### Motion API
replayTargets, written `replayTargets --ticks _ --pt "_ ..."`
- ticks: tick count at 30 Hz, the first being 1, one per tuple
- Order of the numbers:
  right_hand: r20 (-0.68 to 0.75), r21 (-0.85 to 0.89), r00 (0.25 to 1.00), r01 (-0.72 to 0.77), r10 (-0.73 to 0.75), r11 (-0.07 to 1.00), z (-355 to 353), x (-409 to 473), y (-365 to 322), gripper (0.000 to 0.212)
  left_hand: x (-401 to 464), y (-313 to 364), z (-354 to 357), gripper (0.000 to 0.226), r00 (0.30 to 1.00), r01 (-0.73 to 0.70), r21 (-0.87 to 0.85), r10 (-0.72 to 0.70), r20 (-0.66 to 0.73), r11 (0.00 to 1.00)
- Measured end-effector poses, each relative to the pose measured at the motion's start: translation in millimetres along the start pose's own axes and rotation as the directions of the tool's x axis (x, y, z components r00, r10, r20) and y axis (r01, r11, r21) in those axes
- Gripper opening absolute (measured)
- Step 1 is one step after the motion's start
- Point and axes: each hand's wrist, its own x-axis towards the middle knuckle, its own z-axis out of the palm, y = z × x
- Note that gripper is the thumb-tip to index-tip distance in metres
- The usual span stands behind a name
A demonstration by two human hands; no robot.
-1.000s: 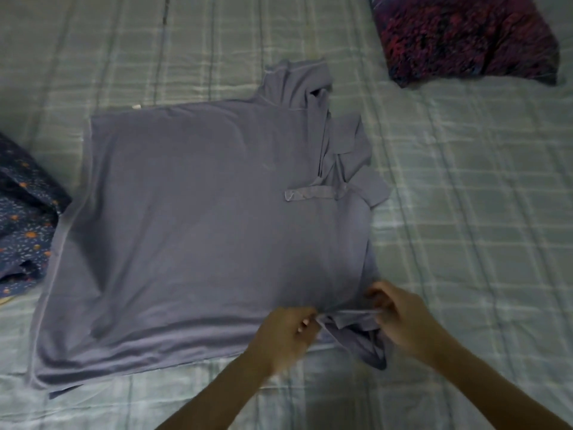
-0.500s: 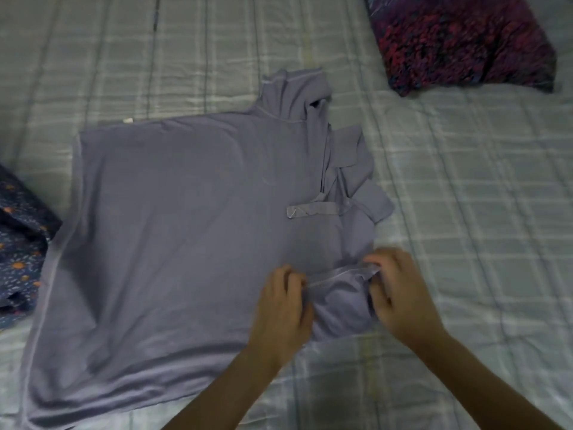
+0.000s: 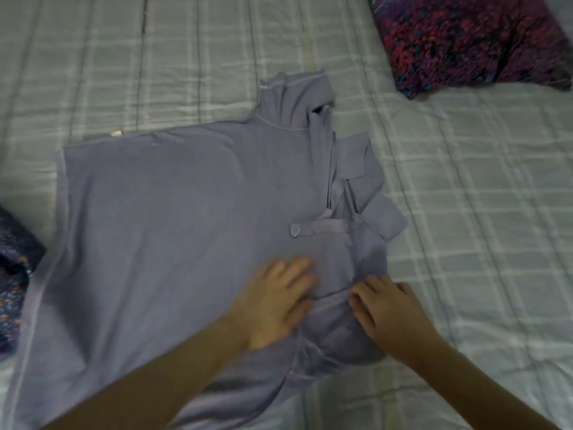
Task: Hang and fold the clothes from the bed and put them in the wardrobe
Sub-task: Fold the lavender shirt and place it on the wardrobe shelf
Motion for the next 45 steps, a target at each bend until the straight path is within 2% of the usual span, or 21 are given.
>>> replayTargets --ticks 2,5,8,10,13,15,17,19,22,24,27,30,31,33,35,37,39,40,41,43,45 --pt "-0.039 0.035 0.998 -0.043 0.045 0.998 -14 38 -1 0.026 32 -43 -27 0.049 0.988 0.141 0.007 -0.141 -0.057 0.99" --pt "-0.136 0.09 0.991 0.017 -0.004 0.996 -35 109 1 0.025 86 -103 -54 0.055 0.953 0.299 0.011 -0.298 -0.054 0.954" --pt "-0.186 0.141 0.982 0.048 -0.022 0.989 -47 180 9 0.04 139 -153 -69 0.06 0.946 0.323 0.054 -0.323 -0.022 0.945" --pt "-0.219 0.121 0.976 0.046 -0.018 0.992 -52 224 21 0.042 176 -179 -78 0.056 0.941 0.334 0.048 -0.33 -0.071 0.941" --pt "-0.196 0.142 0.966 -0.143 0.169 0.98 -56 272 49 0.034 228 -209 -81 0.052 0.935 0.33 0.015 -0.325 -0.14 0.944" --pt "-0.14 0.071 0.948 -0.28 0.287 0.957 -53 281 71 0.033 246 -228 -65 0.052 0.925 0.374 0.034 -0.37 -0.086 0.927" --pt "-0.167 -0.003 0.96 -0.227 0.223 0.974 -46 277 86 0.024 246 -238 -43 0.054 0.909 0.407 0.09 -0.394 -0.134 0.909" --pt "-0.14 0.05 0.98 -0.135 0.141 0.99 -45 270 99 0.028 241 -240 -34 0.055 0.9 0.405 0.106 -0.375 -0.222 0.908" --pt "-0.122 0.125 0.969 -0.199 0.214 0.972 -61 269 127 0.045 241 -242 -35 0.056 0.9 0.39 0.072 -0.364 -0.24 0.918" --pt "-0.14 0.094 0.935 -0.314 0.325 0.945 -73 265 149 0.051 242 -242 -34 0.058 0.899 0.393 0.071 -0.367 -0.239 0.917" --pt "0.022 -0.028 0.822 -0.569 0.569 0.822 -74 258 176 0.053 244 -244 -32 0.06 0.899 0.397 0.086 -0.369 -0.235 0.914" --pt "0.097 -0.141 0.735 -0.658 0.671 0.74 -75 261 176 0.049 242 -244 -34 0.066 0.883 0.438 0.112 -0.403 -0.239 0.892" --pt "0.063 -0.192 0.735 -0.655 0.675 0.731 -76 263 173 0.046 243 -243 -34 0.068 0.878 0.45 0.114 -0.415 -0.24 0.886" --pt "-0.038 -0.286 0.813 -0.566 0.581 0.773 -78 271 162 0.035 243 -243 -34 0.071 0.87 0.466 0.108 -0.432 -0.238 0.878" --pt "-0.059 -0.199 0.914 -0.404 0.401 0.893 -81 288 144 0.025 242 -243 -34 0.071 0.869 0.47 0.096 -0.44 -0.225 0.878" --pt "-0.051 0.103 0.94 -0.33 0.336 0.938 -80 312 118 0.024 241 -242 -36 0.071 0.872 0.465 0.075 -0.442 -0.209 0.882" --pt "0.011 0.409 0.926 -0.349 0.378 0.843 -82 336 90 0.028 244 -241 -43 0.07 0.86 0.473 -0.009 -0.464 -0.212 0.881" --pt "0.065 0.521 0.918 -0.366 0.392 0.771 -81 348 79 0.028 247 -242 -48 0.069 0.825 0.499 -0.108 -0.51 -0.245 0.86" --pt "0.125 0.554 0.92 -0.375 0.371 0.743 -80 358 72 0.027 252 -246 -55 0.069 0.765 0.523 -0.246 -0.576 -0.288 0.816" --pt "0.201 0.473 0.928 -0.372 0.313 0.799 -80 372 70 0.024 266 -258 -73 0.069 0.645 0.512 -0.509 -0.701 -0.303 0.691" --pt "0.141 0.461 0.904 -0.42 0.403 0.782 -83 379 81 0.015 280 -274 -93 0.056 0.661 0.519 -0.557 -0.718 -0.22 0.649"
